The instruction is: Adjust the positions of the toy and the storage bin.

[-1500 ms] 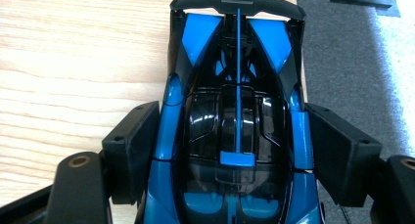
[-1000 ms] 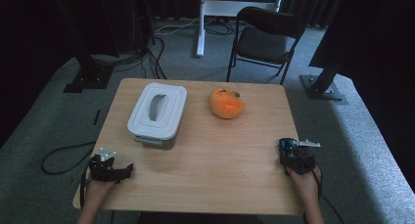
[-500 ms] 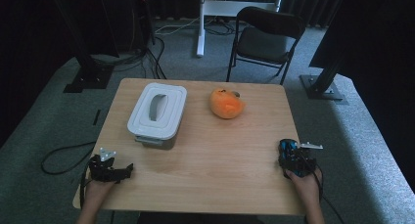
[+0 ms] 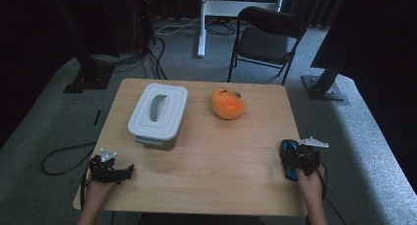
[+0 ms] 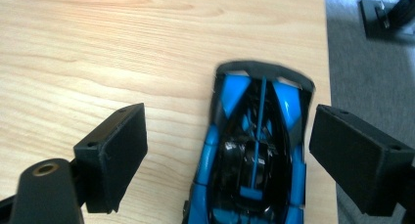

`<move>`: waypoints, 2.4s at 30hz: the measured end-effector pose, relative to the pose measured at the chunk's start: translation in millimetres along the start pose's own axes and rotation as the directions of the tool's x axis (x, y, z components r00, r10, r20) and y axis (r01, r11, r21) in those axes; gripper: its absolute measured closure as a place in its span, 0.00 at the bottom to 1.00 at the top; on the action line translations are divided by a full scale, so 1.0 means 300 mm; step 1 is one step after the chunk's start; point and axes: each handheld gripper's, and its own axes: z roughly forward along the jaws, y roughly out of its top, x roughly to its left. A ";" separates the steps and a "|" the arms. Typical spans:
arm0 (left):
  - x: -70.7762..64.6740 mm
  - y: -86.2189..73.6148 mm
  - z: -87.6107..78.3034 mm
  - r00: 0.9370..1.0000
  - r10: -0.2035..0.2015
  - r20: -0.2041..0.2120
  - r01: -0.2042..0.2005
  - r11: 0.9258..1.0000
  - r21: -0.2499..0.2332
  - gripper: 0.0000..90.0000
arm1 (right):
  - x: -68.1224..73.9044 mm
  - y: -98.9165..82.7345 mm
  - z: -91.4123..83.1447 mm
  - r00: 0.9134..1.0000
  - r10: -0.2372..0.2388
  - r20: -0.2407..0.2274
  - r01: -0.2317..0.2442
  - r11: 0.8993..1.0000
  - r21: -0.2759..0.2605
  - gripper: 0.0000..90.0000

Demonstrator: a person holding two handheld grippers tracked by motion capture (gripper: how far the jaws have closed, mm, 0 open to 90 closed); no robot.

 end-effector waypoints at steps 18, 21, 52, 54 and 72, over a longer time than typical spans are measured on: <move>0.000 0.000 0.000 1.000 0.000 0.000 0.000 1.000 -0.001 0.00 | 0.122 0.156 0.030 0.982 -0.046 -0.181 0.042 0.999 -0.028 0.11; 0.000 0.000 0.000 1.000 0.000 0.000 0.000 1.000 -0.001 0.00 | 0.138 0.176 0.041 0.980 -0.029 -0.198 0.022 0.999 -0.041 0.11; 0.000 0.000 0.000 1.000 0.000 0.000 0.000 1.000 -0.001 0.00 | 0.280 0.444 0.213 0.964 -0.068 -0.256 0.060 0.997 -0.042 0.17; 0.000 0.000 0.000 1.000 0.000 0.000 0.000 1.000 -0.001 0.00 | 0.283 0.456 0.224 0.962 -0.083 -0.262 0.071 0.996 -0.054 0.21; 0.000 -0.001 0.000 1.000 0.001 0.001 -0.001 1.000 -0.001 0.00 | 0.372 0.507 0.389 0.958 -0.063 -0.281 0.074 0.997 0.028 0.30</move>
